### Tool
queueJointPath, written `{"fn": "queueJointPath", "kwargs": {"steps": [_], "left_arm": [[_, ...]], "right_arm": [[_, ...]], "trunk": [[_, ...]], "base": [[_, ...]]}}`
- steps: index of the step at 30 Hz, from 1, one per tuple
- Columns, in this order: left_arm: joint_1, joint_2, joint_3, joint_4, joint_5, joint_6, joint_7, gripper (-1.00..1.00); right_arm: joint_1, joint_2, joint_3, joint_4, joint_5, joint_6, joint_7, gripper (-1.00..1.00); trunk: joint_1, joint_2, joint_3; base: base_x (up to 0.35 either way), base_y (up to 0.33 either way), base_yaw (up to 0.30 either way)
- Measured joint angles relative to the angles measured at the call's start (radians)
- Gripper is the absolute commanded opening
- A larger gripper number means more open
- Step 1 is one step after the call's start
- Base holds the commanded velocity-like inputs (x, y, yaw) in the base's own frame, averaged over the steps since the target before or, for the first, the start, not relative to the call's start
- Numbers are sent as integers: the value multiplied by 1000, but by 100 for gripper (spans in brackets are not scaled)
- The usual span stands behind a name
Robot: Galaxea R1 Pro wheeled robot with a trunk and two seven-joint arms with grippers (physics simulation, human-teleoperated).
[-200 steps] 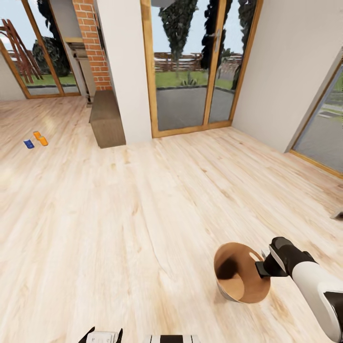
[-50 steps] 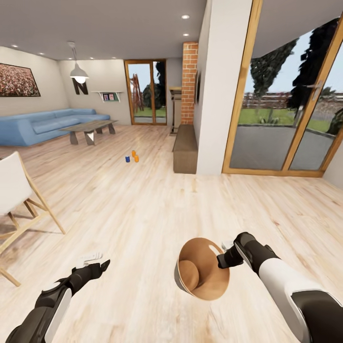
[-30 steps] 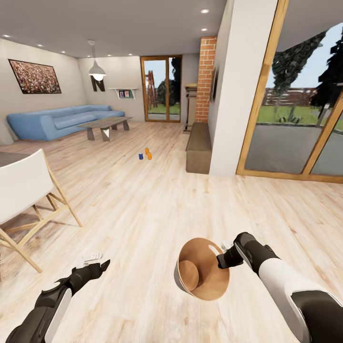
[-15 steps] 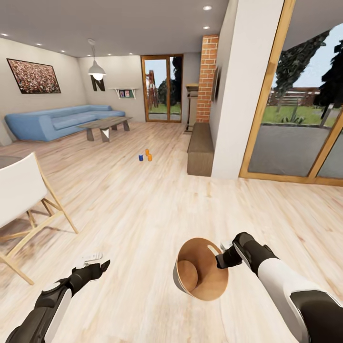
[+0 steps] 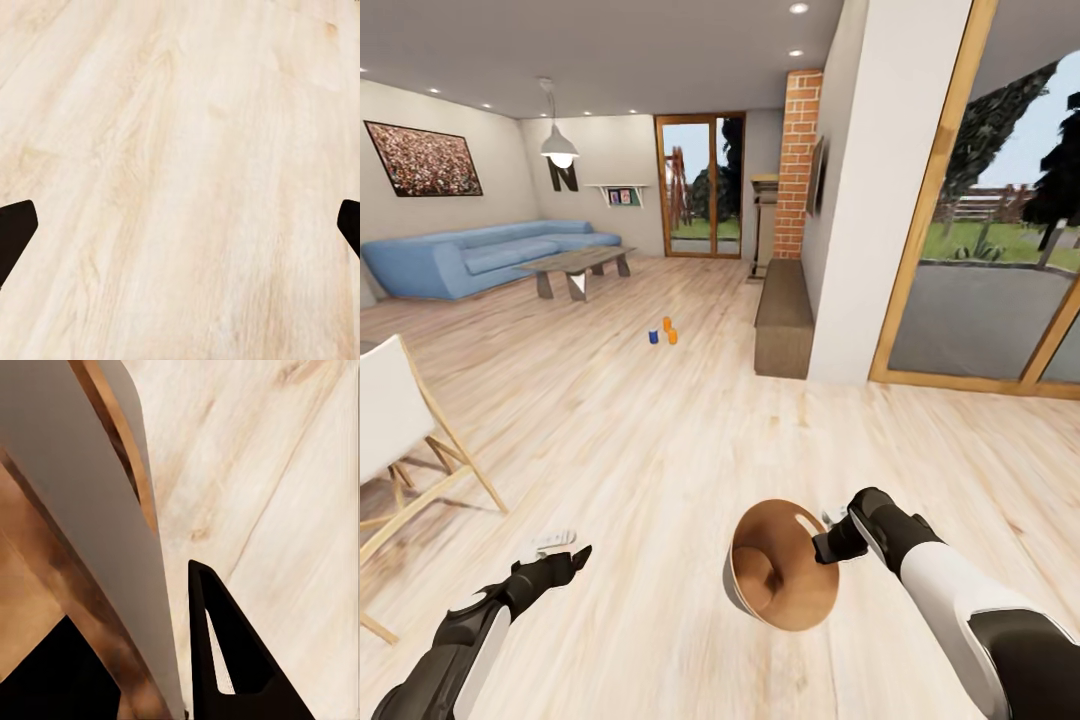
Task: Put the three can of soda from the living room inside the tash can in the kitchen.
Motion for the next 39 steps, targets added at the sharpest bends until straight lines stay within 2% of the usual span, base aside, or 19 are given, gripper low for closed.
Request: {"fn": "queueJointPath", "kwargs": {"steps": [27, 39], "left_arm": [[0, 0, 0, -1, 0, 0, -1, 100], [0, 0, 0, -1, 0, 0, 0, 100]], "right_arm": [[0, 9, 0, 1, 0, 0, 2, -100], [0, 20, 0, 1, 1, 0, 0, -100]], "trunk": [[0, 0, 0], [0, 0, -8]], "base": [[328, 0, 1], [327, 0, 103]]}}
